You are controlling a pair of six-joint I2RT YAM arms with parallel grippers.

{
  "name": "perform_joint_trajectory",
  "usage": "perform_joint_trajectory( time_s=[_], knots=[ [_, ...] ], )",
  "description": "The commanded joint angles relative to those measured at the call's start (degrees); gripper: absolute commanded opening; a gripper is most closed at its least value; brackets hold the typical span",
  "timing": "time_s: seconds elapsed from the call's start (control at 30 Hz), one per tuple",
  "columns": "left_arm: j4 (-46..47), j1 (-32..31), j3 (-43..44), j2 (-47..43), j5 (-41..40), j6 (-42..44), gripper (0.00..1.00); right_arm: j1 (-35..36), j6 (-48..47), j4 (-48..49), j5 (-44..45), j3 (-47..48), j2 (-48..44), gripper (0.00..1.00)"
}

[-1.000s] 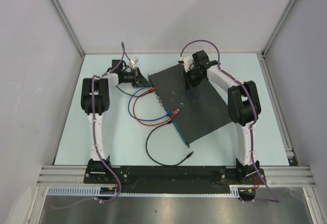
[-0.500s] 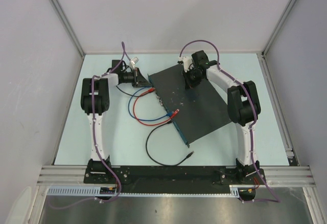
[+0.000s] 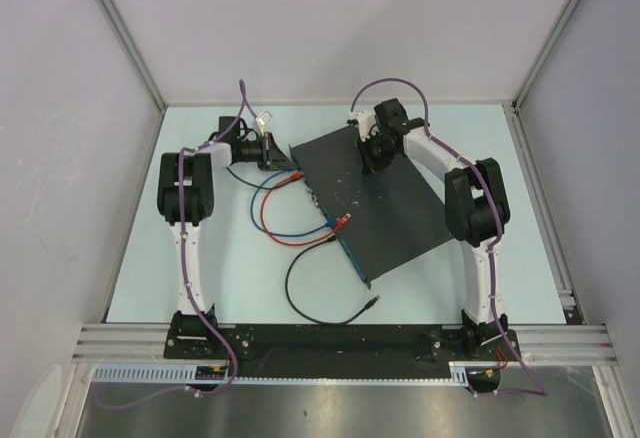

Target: Pull the plug from the switch port

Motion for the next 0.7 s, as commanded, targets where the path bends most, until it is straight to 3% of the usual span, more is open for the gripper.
perform_joint_trajectory(
  time_s=[0.0,0.23,0.43,0.67],
  knots=[
    [-4.9,0.0,-2.0,-2.5,3.5,3.7,0.0,2.2,-1.7,-0.9,2.1,-2.4,7.5,0.01],
    [-5.7,0.2,2.6,-2.2,2.8,4.0,0.0,2.2,-1.7,-0.8,2.0,-2.5,7.5,0.01],
    [-9.0,0.2,-3.9,-5.0,2.5,8.6,0.0,2.2,-1.8,-1.2,1.9,-2.2,7.7,0.02],
    [-12.2,0.1,-2.4,-4.6,3.7,11.7,0.0,2.1,-2.0,-1.6,1.7,-1.7,8.2,0.02]
  ],
)
